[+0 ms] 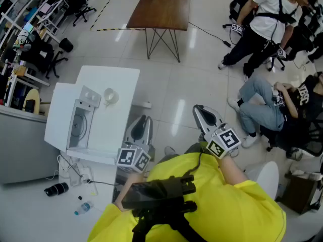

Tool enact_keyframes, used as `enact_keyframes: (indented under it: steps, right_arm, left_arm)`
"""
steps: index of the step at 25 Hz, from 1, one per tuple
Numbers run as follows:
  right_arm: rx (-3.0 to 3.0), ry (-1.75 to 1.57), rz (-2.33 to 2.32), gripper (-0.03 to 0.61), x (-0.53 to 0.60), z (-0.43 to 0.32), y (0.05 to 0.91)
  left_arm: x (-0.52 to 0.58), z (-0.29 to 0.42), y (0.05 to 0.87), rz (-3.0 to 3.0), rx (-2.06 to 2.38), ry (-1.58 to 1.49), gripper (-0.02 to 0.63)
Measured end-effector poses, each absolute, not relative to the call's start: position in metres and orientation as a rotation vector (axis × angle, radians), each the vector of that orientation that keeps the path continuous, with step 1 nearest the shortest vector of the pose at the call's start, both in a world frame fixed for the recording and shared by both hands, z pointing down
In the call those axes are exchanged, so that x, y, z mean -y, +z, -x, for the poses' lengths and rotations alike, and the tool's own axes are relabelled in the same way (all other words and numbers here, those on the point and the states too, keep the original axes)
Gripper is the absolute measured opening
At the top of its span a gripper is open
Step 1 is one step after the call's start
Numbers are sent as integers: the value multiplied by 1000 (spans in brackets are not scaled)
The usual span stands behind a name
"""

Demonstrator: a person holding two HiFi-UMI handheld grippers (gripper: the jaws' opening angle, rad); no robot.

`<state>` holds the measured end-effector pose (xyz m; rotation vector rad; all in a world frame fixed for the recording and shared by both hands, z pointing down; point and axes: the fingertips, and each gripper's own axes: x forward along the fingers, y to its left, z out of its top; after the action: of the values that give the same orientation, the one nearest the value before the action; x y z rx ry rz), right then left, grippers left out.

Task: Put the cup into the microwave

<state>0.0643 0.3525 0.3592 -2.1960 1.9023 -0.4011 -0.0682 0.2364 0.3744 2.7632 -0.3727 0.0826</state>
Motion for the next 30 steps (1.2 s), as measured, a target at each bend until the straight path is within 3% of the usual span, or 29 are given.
enact_keyframes:
  steps: [2,6,8,10,23,26,30]
  right_arm:
    - [-1961,-401,2158,6,-321,-62,357]
    - [-2087,-430,2072,6,-258,-68,366]
    - [-2163,-465,2001,6,-224,-76,376]
    - [-2238,-494,1920,6,-186,-87,383]
    - [-2715,-566,1383,6,8,-138,417]
    - [-2754,-611,1329,6,27,-134,435]
    - [-2819,-690,1305,6,44,-126,466]
  left_arm:
    - [-210,71,377,-2740,430,82,128]
    - [-162,75,386,-2721,566,73,164]
    - [-139,76,394,-2694,666,76,241]
    - [-114,75,404,-2681,780,85,376]
    - [19,58,464,-2358,1477,123,402]
    - [32,62,504,-2294,1520,194,404]
    - [60,69,594,-2211,1532,288,466]
